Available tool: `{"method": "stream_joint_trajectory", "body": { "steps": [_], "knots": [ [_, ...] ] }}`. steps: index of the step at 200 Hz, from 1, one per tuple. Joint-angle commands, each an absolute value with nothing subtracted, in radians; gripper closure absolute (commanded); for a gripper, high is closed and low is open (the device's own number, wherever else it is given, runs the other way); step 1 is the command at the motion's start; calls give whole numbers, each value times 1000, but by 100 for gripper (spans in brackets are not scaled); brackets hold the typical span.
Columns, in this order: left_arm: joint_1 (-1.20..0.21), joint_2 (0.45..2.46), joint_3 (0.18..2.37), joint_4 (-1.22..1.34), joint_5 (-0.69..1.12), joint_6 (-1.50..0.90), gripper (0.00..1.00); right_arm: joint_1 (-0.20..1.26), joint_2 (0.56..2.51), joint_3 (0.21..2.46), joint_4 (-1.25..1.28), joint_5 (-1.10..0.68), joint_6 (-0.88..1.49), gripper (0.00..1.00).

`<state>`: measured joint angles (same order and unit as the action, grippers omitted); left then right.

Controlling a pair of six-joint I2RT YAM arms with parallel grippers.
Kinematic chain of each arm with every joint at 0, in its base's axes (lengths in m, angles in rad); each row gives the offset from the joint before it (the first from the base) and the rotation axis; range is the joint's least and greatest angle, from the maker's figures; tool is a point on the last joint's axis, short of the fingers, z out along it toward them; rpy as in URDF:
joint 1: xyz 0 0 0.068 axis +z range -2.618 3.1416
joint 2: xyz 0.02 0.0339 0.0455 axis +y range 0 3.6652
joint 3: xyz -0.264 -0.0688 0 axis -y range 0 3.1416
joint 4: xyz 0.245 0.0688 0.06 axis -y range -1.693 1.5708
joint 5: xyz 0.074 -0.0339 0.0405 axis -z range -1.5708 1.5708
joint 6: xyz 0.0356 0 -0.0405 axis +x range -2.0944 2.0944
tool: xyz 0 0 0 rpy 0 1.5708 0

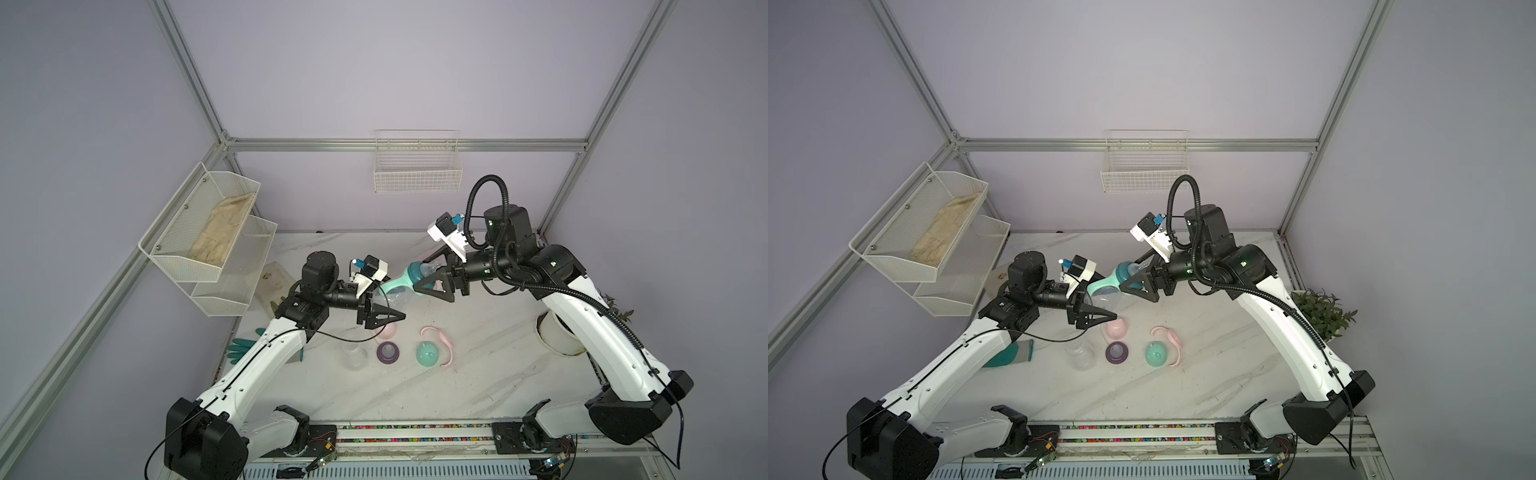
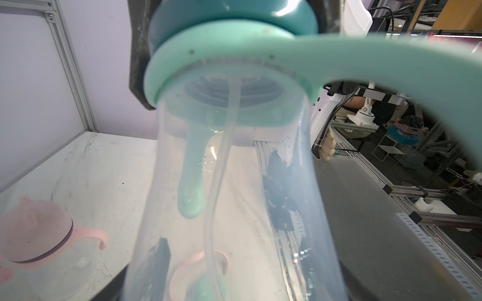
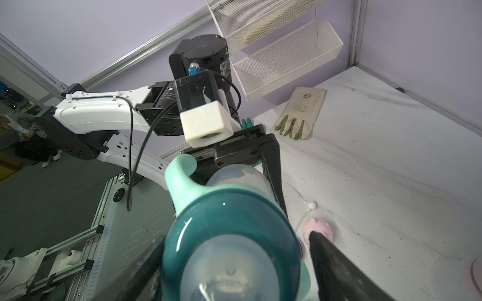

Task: Assemble the baby bottles
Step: Screw the nipple onto the baby bottle.

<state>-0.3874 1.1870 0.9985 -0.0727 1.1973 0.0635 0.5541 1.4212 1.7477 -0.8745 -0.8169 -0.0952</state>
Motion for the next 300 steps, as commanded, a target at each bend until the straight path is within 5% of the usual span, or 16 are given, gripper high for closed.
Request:
{"method": "stream_joint_trajectory", "body": {
  "steps": [1, 23, 80, 170, 258, 300],
  "knots": [
    [-391, 1181, 1074, -41, 1218, 65, 100, 548, 1404, 1769, -862, -843, -115, 15],
    [-390, 1182, 1074, -41, 1218, 67, 100, 548, 1405, 1764, -862, -857, -116, 17],
    [-390, 1174, 1071, -48, 1150, 84, 100, 547, 1427, 1765, -869, -841, -83, 43],
    [-400, 1063, 910, 60, 261, 309, 100, 546, 1491, 1629, -472, -775, 289, 94],
    [-473, 1077, 785, 371, -259, 628, 100, 546, 1627, 1664, -288, -640, 555, 100],
    [-511, 1104, 745, 455, -283, 738, 100, 546, 1640, 1664, -242, -655, 576, 100]
  ]
}}
